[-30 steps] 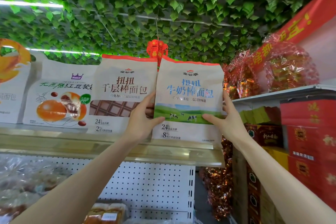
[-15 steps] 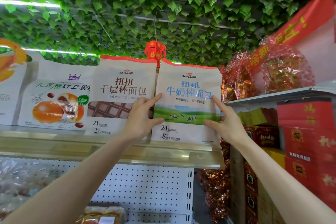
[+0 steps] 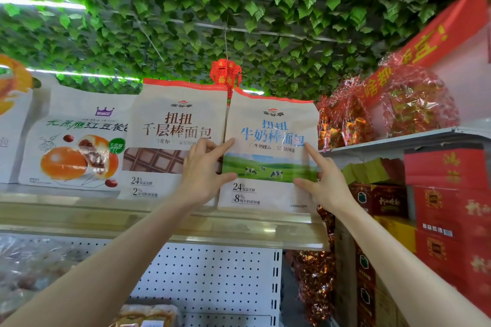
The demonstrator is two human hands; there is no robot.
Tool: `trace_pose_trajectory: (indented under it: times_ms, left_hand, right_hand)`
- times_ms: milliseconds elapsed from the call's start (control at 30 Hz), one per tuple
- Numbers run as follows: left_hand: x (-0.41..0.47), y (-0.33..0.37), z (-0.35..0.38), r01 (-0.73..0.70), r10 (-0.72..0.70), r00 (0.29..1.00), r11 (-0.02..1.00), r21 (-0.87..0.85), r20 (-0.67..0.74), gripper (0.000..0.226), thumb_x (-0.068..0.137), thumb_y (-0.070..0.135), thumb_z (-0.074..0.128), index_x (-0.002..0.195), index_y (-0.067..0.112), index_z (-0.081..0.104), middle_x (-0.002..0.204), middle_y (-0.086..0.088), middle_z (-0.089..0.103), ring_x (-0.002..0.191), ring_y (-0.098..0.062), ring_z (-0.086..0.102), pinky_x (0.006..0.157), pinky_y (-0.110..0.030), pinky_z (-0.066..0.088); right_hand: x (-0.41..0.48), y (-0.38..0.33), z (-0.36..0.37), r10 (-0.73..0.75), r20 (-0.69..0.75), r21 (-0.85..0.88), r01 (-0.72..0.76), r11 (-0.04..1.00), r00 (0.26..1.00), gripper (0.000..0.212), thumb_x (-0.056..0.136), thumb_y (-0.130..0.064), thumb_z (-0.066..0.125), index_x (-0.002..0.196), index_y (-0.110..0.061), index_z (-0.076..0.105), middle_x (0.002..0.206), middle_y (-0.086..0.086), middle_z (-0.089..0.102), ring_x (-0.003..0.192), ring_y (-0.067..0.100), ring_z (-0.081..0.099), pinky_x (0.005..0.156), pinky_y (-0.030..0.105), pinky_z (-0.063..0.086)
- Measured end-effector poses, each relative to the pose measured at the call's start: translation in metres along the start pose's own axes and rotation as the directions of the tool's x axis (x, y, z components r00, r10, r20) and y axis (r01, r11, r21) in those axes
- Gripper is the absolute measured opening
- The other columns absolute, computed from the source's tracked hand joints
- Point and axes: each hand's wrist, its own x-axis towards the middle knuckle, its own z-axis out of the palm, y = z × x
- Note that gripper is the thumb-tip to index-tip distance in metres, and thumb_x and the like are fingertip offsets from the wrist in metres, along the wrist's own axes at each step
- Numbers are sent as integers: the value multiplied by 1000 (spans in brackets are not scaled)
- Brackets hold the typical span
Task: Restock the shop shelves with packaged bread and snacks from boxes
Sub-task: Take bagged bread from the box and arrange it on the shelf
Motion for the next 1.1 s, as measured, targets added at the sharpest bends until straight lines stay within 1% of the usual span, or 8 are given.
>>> trace_pose_trajectory:
  times_ms: [67, 267, 567, 700, 800, 867, 1000, 1100]
  left_hand:
    - [1, -1, 1, 10, -10, 1000, 1000, 22, 2, 76, 77, 28, 79, 144, 32, 43, 108, 3, 34, 111, -19, 35, 100, -30, 24]
    - [3, 0, 4, 32, -32, 999, 992, 119, 3, 74, 79, 35, 76, 144, 36, 40, 110, 4, 29, 117, -19, 31, 101, -30, 20]
    - [5, 1, 6, 44, -45, 999, 985, 169, 0, 72, 80, 39, 74, 144, 38, 40, 110, 4, 26, 116, -19, 29, 99, -29, 16]
    - [5, 2, 7, 62, -63, 998, 980, 189, 0, 72, 80, 39, 74, 144, 39, 39, 110, 4, 26, 117, -20, 29, 100, -30, 15]
    - [5, 4, 8, 73, -74, 997, 974, 212, 0, 73, 81, 40, 74, 144, 39, 38, 110, 4, 25, 118, -20, 29, 99, -30, 15]
    - [5, 4, 8, 73, -75, 997, 973, 220, 1, 72, 81, 40, 73, 145, 39, 38, 109, 4, 25, 117, -19, 28, 96, -30, 15]
    - [4, 6, 6, 79, -84, 996, 972, 221, 13, 73, 82, 39, 73, 145, 39, 37, 110, 4, 25, 118, -19, 28, 96, -29, 14]
    - [3, 7, 5, 87, -91, 996, 975, 205, 9, 72, 82, 38, 73, 145, 38, 38, 110, 4, 26, 120, -19, 29, 99, -29, 13]
  right_hand:
    - [1, 0, 1, -2, -4, -13, 2, 1000, 1000, 84, 84, -14, 73, 149, -38, 26, 142, 9, 43, 134, 32, 35, 110, 48, 33]
    - [4, 3, 4, -3, -5, -28, 3, 1000, 1000, 84, 84, -15, 74, 149, -38, 26, 135, 10, 42, 125, 27, 41, 105, 37, 35]
    - [6, 7, 7, -1, -13, -22, 1, 1000, 1000, 84, 84, -14, 74, 149, -39, 26, 135, 9, 42, 126, 26, 40, 106, 37, 34]
    - [6, 7, 8, 1, -5, -28, -1, 1000, 1000, 83, 85, -14, 72, 149, -38, 26, 134, 8, 41, 126, 25, 39, 101, 34, 33]
    - [6, 7, 9, 2, -4, -19, -2, 1000, 1000, 82, 85, -14, 72, 150, -36, 26, 136, 8, 40, 128, 24, 38, 102, 33, 32]
    - [5, 6, 9, 5, -3, -9, -5, 1000, 1000, 82, 86, -13, 71, 150, -36, 25, 136, 7, 40, 124, 19, 39, 99, 29, 31]
    - [0, 5, 9, 7, -1, -7, -7, 1000, 1000, 81, 87, -13, 70, 151, -34, 24, 122, 5, 42, 107, 15, 42, 87, 22, 31]
    - [-4, 3, 8, 26, -4, 18, -26, 999, 1000, 80, 88, -12, 69, 151, -33, 24, 121, 4, 40, 105, 13, 41, 86, 18, 30]
